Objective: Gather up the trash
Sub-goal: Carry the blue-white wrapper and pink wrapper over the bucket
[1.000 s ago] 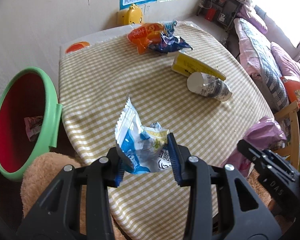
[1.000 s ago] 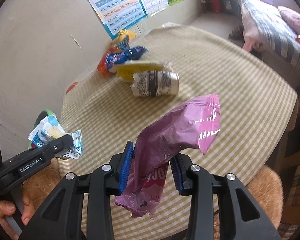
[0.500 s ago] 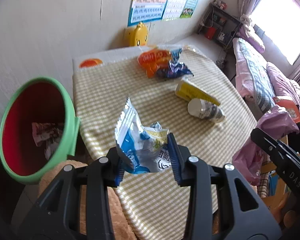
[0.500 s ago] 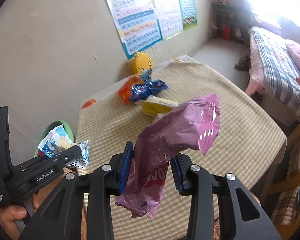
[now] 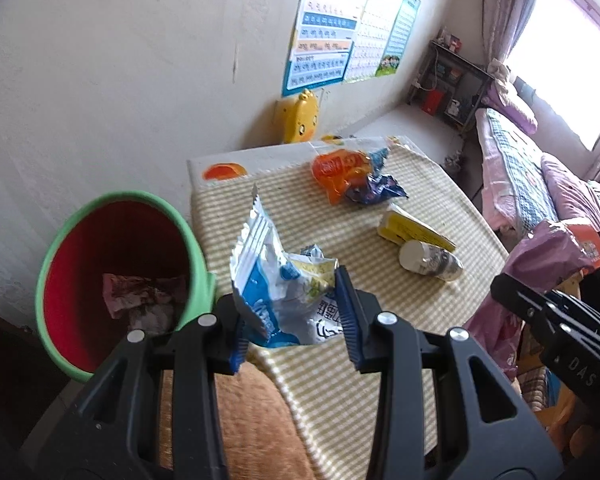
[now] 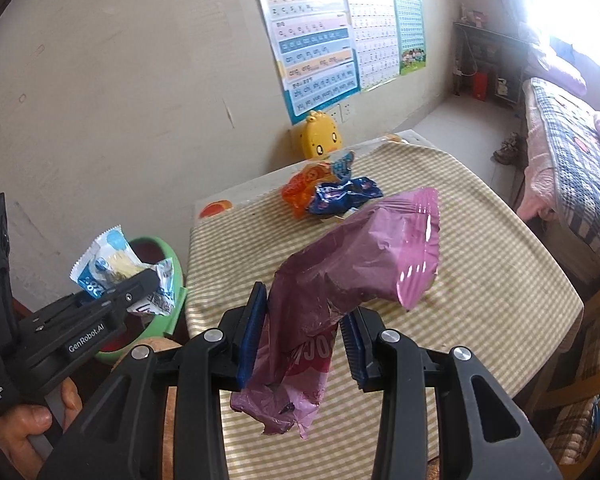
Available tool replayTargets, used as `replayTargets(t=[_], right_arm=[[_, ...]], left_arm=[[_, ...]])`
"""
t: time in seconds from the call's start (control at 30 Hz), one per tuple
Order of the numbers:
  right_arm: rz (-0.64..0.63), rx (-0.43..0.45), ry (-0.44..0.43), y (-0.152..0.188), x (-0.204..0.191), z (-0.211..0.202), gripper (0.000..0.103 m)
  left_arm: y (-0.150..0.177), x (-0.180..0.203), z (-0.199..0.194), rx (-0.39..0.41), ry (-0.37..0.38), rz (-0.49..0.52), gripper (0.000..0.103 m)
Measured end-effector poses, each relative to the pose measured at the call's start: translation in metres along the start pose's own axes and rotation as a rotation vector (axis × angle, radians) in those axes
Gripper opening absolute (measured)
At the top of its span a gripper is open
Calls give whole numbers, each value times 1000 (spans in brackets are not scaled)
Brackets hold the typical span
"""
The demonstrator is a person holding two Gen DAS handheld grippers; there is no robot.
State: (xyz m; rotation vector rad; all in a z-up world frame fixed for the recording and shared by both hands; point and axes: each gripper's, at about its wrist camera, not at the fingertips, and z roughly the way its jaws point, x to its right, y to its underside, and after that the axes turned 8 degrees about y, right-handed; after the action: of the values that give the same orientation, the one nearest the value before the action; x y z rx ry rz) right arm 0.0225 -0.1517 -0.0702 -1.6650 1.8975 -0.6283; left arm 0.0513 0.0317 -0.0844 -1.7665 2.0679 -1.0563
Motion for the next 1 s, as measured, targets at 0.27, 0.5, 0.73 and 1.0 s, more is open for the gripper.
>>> replayTargets(t=[0.27, 0.5, 0.73, 1.0], right_arm=[[-44, -22, -30, -3, -25, 9, 35], [-101, -35, -86, -5, -64, 20, 35], [-163, -50, -166, -11, -115, 35, 35], [-216, -95, -277, -21, -172, 63, 35]], left_arm=[[-3, -34, -7, 29, -58, -47, 36], [-5, -83, -22, 65, -161, -113, 36], [1, -138, -36, 70, -271, -206, 37], [9, -183, -32, 31, -323, -291, 37]])
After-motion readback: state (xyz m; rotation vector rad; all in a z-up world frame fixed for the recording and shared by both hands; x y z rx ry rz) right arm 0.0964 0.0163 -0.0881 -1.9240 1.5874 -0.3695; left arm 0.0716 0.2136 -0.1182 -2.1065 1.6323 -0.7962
